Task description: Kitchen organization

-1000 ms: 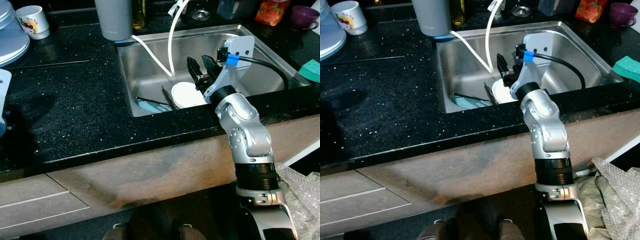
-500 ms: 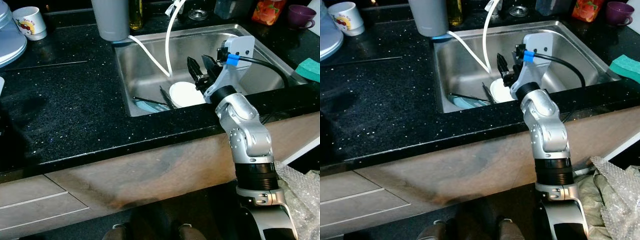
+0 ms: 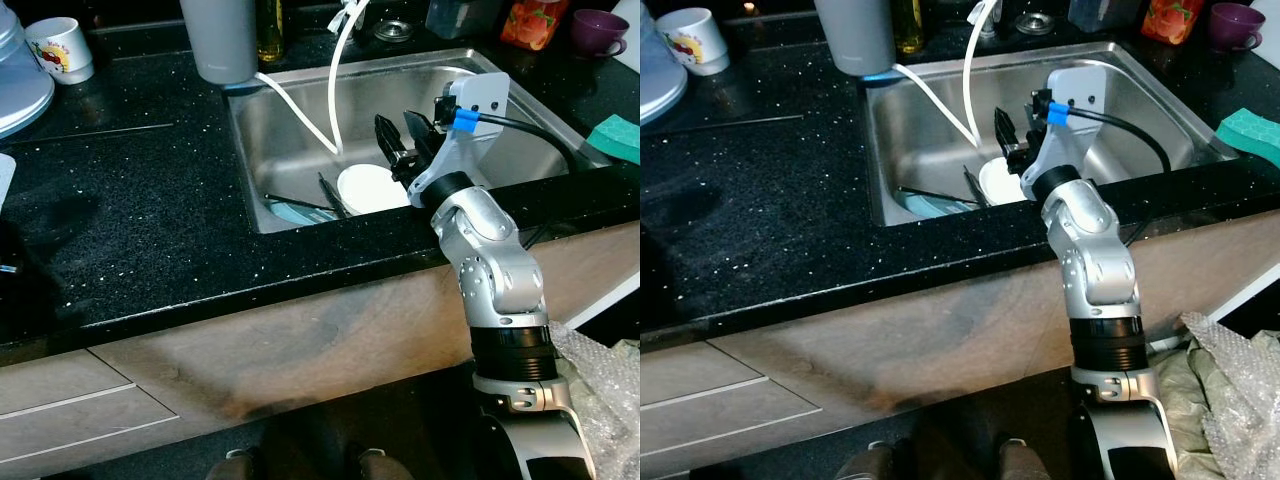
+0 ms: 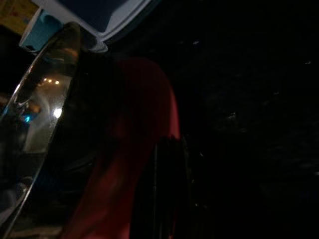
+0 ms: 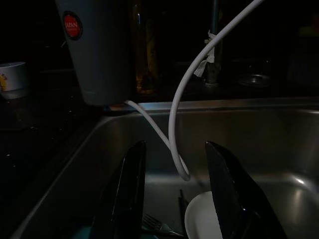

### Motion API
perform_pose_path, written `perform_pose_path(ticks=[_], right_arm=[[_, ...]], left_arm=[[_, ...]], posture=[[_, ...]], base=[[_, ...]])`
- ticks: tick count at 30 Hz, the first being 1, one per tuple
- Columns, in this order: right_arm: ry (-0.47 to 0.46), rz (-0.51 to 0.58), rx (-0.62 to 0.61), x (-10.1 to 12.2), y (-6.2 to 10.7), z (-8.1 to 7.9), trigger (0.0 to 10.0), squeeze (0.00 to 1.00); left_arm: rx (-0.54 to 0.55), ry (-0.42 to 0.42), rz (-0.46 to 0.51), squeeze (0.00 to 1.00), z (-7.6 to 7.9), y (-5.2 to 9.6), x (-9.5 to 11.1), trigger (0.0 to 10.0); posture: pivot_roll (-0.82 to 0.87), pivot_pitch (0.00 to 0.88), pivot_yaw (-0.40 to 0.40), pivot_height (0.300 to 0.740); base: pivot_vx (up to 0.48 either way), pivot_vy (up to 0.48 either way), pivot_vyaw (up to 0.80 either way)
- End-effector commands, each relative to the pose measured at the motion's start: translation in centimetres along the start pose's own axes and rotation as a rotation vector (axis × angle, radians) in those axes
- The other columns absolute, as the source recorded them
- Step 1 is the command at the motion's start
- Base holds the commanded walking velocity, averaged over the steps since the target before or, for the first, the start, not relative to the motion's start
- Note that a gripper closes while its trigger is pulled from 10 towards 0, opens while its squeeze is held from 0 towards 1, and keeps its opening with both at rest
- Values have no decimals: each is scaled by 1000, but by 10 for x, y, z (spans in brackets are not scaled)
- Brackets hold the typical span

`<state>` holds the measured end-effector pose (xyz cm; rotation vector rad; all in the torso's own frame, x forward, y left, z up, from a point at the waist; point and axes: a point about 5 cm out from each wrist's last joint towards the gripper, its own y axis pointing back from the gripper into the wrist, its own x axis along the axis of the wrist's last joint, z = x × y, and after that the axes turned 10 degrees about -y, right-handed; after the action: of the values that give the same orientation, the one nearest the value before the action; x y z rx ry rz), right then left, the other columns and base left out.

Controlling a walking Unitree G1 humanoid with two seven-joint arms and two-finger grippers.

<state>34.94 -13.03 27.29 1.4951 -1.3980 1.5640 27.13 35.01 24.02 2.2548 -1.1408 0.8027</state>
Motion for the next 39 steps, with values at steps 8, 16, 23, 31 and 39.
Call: perform_pose_path(ticks=[8,16,23,31,39], right_arm=[[-1,3,1,0,1,1,10000,0],[-2,2,0,0,1,1,10000,0],[-1,2,-2,0,1,2,10000,0],[0,5,-4,0,1,3,10000,0],[2,10,-9,1,0,4,10000,0]], left_arm=[[-62,3,-80,0,14,-2,-17,10000],[-152,16,-39,0,32,1,-10,0],[-214,27,3,0,52,5,2,0],[-297,27,75,0,79,16,19,0],[-398,9,201,0,100,28,43,0]], posture=[[54,155,-1,740],[56,157,-1,740],[54,157,2,740],[53,156,3,740],[52,155,7,740]], base=[[0,0,0],[0,0,0],[0,0,0],[0,0,0],[0,0,0]])
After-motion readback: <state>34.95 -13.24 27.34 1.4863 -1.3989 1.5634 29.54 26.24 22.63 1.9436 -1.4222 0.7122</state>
